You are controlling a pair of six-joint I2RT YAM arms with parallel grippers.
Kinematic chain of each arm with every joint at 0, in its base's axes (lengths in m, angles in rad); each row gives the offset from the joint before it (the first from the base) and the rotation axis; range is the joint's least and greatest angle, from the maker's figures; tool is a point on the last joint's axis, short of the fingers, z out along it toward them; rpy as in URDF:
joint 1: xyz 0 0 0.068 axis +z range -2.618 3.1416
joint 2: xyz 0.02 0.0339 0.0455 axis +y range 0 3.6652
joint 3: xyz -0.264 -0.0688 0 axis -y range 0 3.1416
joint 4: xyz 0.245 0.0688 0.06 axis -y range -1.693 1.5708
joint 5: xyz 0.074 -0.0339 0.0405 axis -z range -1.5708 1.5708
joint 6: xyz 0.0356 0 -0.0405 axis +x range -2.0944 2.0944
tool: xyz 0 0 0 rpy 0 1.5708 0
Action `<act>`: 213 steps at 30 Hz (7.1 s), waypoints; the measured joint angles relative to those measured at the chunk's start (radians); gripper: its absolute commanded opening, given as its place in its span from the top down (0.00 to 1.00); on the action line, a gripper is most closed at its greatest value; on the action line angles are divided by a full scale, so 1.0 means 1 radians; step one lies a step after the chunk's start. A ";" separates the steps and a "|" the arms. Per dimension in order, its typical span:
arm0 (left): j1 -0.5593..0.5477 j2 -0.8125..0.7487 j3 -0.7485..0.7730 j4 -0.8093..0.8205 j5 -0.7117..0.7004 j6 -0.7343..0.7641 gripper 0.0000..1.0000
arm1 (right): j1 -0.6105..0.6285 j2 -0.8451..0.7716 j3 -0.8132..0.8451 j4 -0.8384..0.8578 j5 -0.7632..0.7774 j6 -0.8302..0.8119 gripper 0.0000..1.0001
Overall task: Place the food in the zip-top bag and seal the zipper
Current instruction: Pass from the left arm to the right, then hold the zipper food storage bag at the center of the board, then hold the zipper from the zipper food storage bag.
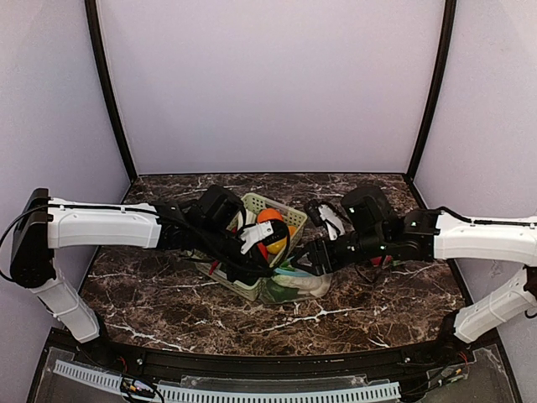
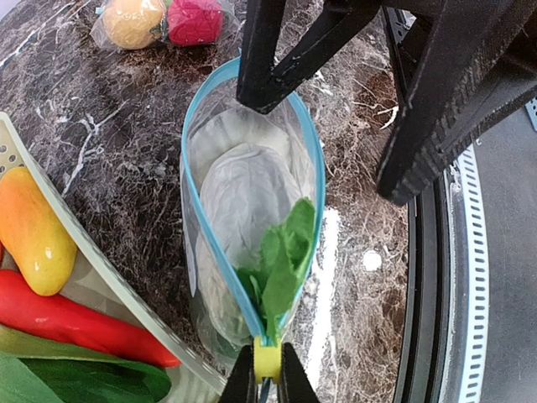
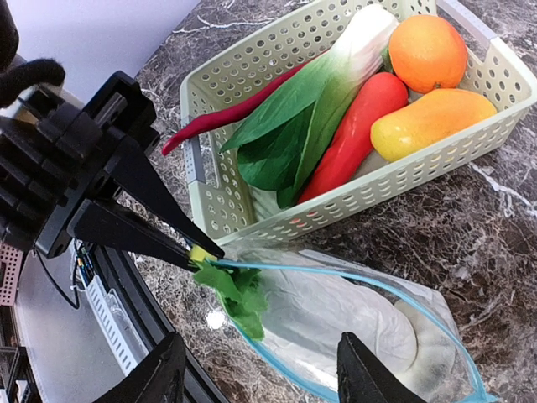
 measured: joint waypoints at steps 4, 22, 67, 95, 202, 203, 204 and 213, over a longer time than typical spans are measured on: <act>0.000 0.000 0.001 0.005 0.003 -0.006 0.99 | 0.002 0.043 0.001 0.058 -0.002 0.004 0.46; 0.000 0.000 0.001 0.014 0.005 -0.010 0.99 | 0.014 0.146 0.036 0.144 -0.050 -0.004 0.62; 0.015 -0.164 -0.174 0.140 -0.051 -0.115 0.43 | 0.003 0.266 0.052 0.169 -0.109 0.025 1.00; 0.036 -0.122 -0.184 0.146 -0.032 -0.111 0.95 | 0.003 0.266 0.052 0.169 -0.109 0.026 1.00; 0.053 -0.153 -0.202 0.172 0.064 -0.145 0.99 | -0.040 0.319 0.101 0.277 -0.359 -0.444 0.68; 0.055 -0.153 -0.204 0.176 0.071 -0.147 0.99 | -0.040 0.319 0.101 0.277 -0.361 -0.444 0.67; 0.057 -0.153 -0.208 0.185 0.080 -0.150 0.99 | -0.040 0.319 0.101 0.277 -0.362 -0.444 0.67; 0.088 -0.156 -0.243 0.281 0.168 -0.190 0.99 | -0.042 0.319 0.085 0.281 -0.385 -0.447 0.69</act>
